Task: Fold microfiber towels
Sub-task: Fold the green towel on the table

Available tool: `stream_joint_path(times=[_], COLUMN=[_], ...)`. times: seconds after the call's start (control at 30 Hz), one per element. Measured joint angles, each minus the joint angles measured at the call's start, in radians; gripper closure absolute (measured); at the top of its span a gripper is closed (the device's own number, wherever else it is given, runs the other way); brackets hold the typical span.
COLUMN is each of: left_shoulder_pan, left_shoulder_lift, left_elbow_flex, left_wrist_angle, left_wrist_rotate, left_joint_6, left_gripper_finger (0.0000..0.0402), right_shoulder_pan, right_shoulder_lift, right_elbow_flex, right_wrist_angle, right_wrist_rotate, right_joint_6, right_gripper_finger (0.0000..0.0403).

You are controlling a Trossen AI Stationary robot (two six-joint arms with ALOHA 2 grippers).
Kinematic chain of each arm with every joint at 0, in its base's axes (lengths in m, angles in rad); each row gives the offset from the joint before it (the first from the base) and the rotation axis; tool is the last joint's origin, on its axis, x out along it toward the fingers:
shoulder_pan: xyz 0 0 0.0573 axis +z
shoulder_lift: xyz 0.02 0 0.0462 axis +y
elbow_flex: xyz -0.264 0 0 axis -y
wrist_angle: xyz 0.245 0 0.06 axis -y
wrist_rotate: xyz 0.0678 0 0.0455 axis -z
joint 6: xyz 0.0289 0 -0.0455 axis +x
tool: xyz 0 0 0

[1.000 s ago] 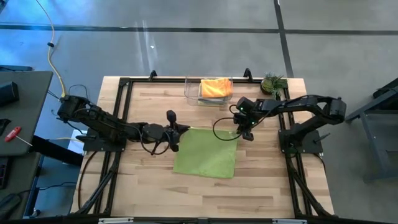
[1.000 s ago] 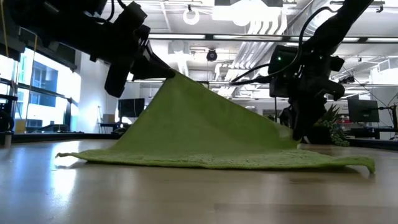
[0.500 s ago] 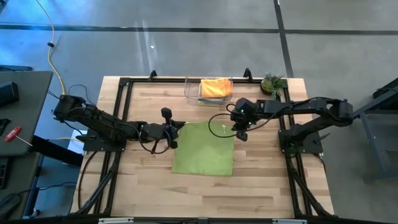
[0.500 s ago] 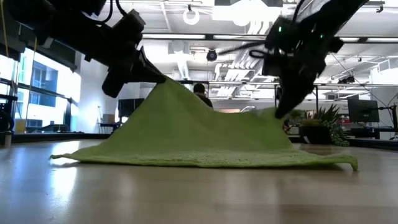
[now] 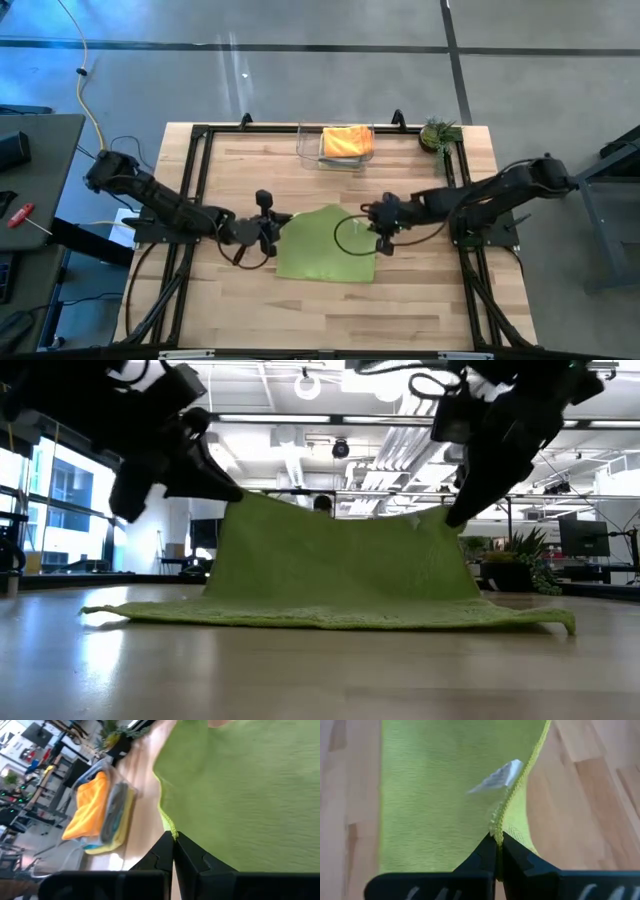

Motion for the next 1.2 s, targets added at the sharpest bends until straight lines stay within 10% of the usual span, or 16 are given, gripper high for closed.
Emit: stream_joint_path(times=[1.2], left_shoulder_pan=[-0.384], left_shoulder_lift=[0.000], left_elbow_flex=[0.000], left_wrist_angle=[-0.264], left_wrist_rotate=[0.093], left_joint_6=[-0.340], left_gripper_finger=[0.0401], right_shoulder_pan=[0.329], right_shoulder_lift=[0.196], right_elbow_flex=[0.000], right_wrist_angle=[0.144], right_wrist_rotate=[0.114], right_joint_6=[0.073], right_gripper_finger=[0.0403])
